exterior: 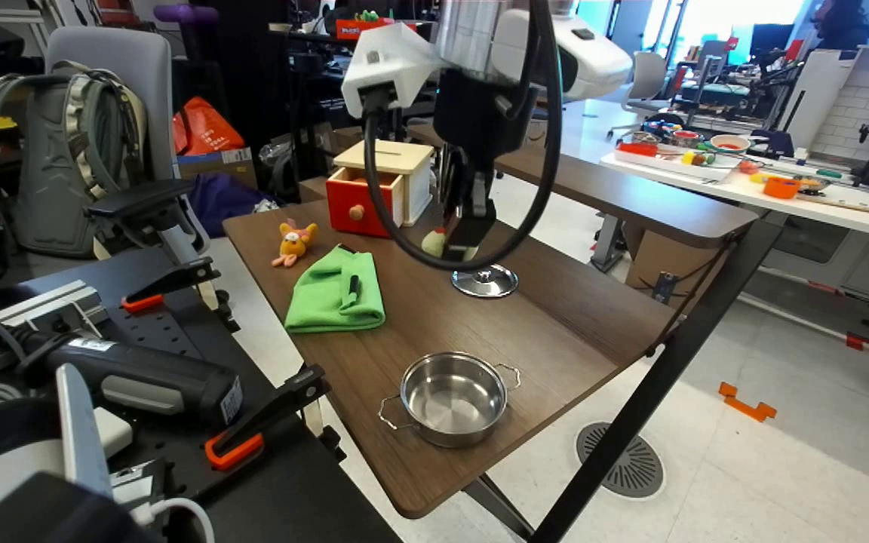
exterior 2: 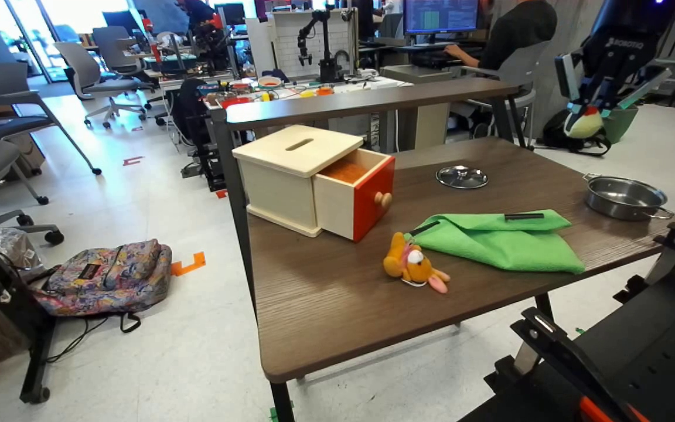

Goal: Pick up the plush toy from the table and put it in the pot

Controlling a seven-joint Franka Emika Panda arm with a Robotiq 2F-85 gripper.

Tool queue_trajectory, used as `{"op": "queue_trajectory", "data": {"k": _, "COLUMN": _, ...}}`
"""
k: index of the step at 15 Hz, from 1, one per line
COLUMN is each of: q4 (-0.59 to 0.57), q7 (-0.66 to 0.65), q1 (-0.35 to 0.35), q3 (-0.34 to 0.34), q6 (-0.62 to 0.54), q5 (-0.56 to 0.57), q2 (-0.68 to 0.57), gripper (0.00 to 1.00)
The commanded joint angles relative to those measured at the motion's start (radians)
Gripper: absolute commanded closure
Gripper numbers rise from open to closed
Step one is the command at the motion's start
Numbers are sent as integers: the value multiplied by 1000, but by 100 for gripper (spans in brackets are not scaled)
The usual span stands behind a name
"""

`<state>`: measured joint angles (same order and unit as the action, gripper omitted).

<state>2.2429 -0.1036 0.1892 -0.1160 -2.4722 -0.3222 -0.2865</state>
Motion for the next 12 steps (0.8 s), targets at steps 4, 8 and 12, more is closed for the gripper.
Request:
{"op": "queue_trajectory", "data": {"k": 4, "q4": -11, "q7": 106, "q1": 97, "q3": -13, "q6": -6, "q5": -110, "q2": -73, "gripper": 96}}
{"op": "queue_trajectory", "data": {"k": 8, "q4": -23, "q7": 76, "q1": 109, "q3": -26, "q6": -7, "q5": -86, "q2": -117, "gripper": 96}}
{"op": "queue_trajectory", "data": {"k": 12, "q4": -37, "q7": 33, "q1": 100, "q3": -42, "q6": -8, "q5": -67, "q2": -145, "gripper": 96}}
